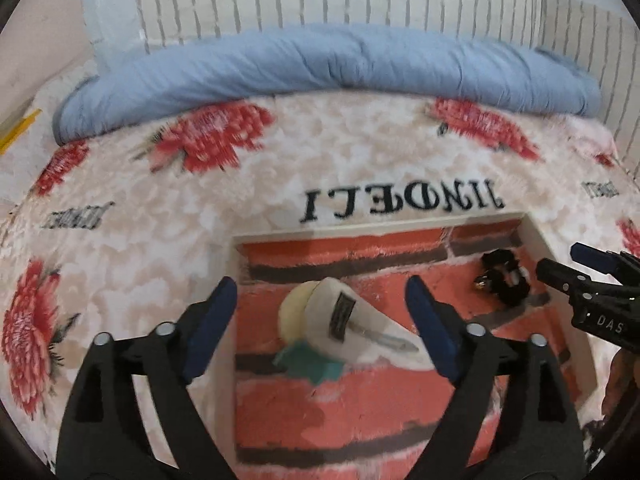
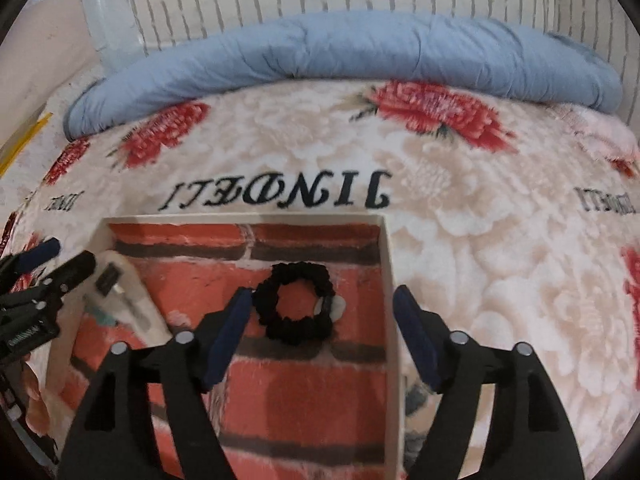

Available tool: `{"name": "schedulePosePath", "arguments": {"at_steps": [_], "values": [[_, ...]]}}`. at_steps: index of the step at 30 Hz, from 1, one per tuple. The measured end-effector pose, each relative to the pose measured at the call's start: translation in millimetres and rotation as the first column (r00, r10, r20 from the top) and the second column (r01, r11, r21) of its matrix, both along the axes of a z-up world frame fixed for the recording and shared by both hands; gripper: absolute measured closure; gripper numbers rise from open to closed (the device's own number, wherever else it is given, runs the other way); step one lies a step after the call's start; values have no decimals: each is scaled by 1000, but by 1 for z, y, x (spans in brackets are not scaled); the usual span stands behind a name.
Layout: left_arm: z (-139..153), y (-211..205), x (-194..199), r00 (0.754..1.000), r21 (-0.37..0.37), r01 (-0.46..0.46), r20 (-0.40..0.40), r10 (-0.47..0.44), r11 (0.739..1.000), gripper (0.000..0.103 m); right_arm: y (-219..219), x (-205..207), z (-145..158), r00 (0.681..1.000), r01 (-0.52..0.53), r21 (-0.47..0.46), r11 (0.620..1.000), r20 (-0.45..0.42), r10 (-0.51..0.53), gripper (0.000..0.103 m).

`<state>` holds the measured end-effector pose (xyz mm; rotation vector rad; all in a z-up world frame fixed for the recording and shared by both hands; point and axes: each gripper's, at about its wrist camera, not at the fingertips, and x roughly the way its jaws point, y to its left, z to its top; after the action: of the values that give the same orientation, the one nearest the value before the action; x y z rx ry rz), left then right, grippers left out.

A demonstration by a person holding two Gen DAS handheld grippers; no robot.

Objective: Organize jewelry
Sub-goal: 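Open both grippers to release the clip and scrunchie into the tray, then move the left gripper to the orange scrunchie while the right gripper approaches the cream scrunchie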

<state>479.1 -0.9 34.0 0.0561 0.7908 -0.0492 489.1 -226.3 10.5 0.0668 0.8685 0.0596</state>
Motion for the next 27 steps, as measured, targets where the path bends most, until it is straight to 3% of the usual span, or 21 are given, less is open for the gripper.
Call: {"name": "schedulePosePath", "arguments": {"at_steps": [5,14,27], "values": [[28,12,-44,998,-11,-8,62,9,1000,6,-10,-42,29,996,23,8,1000,87,-24,20],[56,29,-134,993,-16,-21,114,23,1000,5,-18,-120,54,986,45,20,999,162,-48,13],[52,28,-245,980,36,11,200,-18,999,5,-38,-214,28,978,69,53,996,192,-78,13]]}}
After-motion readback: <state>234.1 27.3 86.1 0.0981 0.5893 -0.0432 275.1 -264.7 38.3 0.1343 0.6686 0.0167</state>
